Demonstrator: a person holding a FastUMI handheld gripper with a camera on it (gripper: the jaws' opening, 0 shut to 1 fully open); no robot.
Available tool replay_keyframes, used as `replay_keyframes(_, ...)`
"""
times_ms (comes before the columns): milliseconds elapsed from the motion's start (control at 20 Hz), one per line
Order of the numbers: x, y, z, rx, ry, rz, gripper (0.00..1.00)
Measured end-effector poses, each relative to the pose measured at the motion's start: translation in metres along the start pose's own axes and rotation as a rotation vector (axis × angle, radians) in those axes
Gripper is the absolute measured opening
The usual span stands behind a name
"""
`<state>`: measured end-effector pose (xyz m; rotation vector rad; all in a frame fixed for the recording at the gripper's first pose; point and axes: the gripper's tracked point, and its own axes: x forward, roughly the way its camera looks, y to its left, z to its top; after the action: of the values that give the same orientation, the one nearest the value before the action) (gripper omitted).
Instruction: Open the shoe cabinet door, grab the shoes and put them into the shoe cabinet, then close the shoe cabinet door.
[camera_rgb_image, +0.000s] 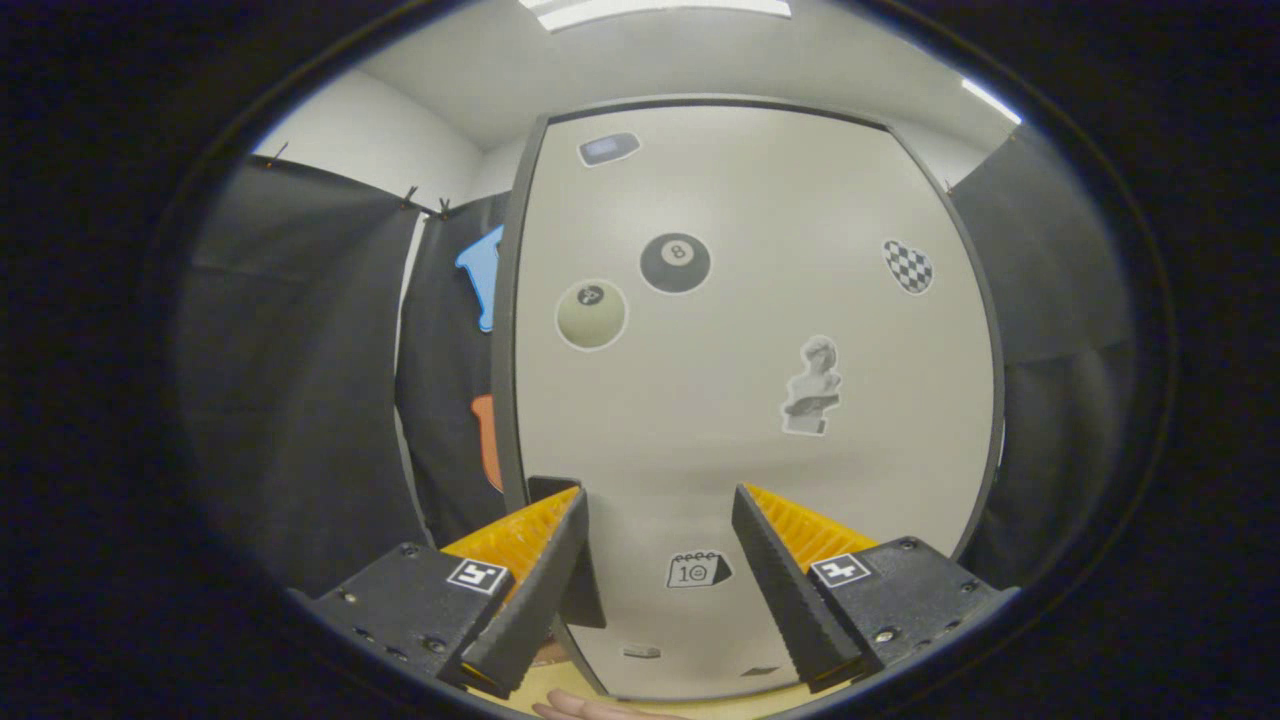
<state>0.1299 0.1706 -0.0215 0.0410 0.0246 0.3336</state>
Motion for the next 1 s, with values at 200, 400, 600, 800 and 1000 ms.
replay_keyframes(200,-0.002,0.038,-0.006,-0.141,-0.013,0.031,0.96)
replay_keyframes(400,0.016,0.028,-0.027,-0.127,0.065,-0.072,0.94)
replay_keyframes(600,0.037,0.006,-0.045,0.039,0.149,-0.078,0.93)
replay_keyframes(800,0.043,0.025,-0.036,0.013,0.116,0.023,0.85)
replay_keyframes(1000,0.039,0.025,-0.039,0.007,0.155,-0.018,0.33)
